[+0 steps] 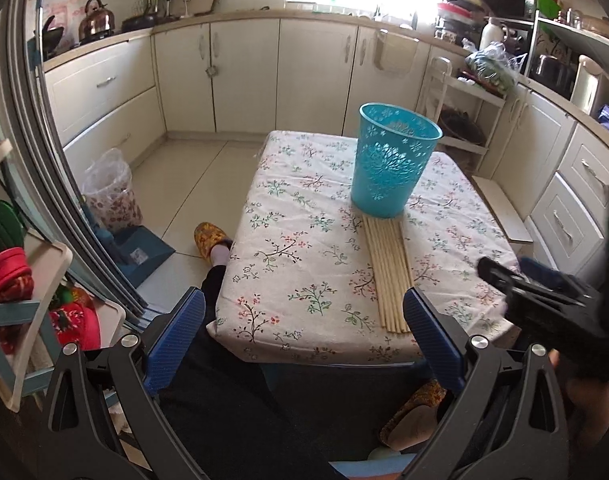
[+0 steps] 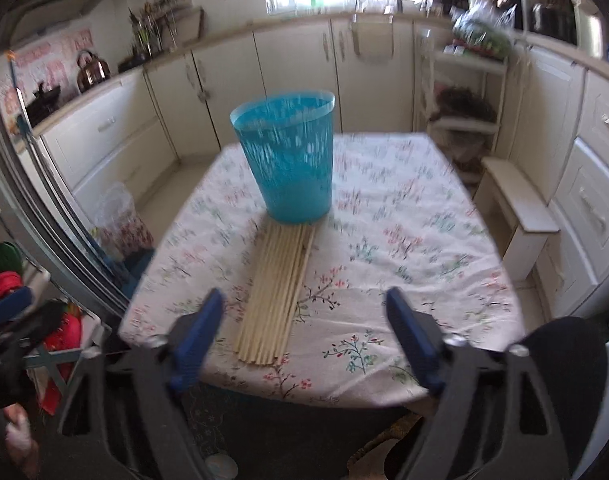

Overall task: Organize utensils
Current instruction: 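Move both tools toward the wooden sticks beside the teal basket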

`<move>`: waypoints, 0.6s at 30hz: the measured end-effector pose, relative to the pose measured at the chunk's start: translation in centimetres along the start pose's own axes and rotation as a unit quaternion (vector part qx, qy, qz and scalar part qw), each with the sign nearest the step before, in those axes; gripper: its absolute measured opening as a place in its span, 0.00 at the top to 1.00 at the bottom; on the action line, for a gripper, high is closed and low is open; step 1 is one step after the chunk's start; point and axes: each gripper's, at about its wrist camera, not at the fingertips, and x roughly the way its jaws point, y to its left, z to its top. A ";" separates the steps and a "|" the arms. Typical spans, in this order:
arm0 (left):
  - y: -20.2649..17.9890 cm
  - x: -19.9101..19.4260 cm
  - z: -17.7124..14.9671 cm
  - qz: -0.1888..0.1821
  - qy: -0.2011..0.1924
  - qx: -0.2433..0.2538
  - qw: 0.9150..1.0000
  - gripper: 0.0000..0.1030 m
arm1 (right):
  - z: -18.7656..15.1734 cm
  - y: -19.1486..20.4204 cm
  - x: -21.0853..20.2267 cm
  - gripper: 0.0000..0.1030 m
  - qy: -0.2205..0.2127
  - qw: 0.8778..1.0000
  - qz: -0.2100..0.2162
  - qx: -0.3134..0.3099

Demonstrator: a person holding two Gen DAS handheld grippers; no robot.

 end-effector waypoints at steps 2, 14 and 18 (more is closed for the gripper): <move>0.3 1.9 0.4 0.000 0.015 -0.004 1.000 0.07 | 0.4 -0.4 3.6 0.48 0.028 1.000 -0.004 -0.003; -1.0 12.2 3.1 -0.004 0.069 -0.009 0.998 0.07 | 2.4 -1.1 15.4 0.70 0.090 0.996 -0.020 -0.013; -2.6 16.4 3.8 -0.011 0.093 -0.007 0.996 0.07 | 2.7 -0.8 15.9 0.76 0.082 0.994 -0.026 -0.067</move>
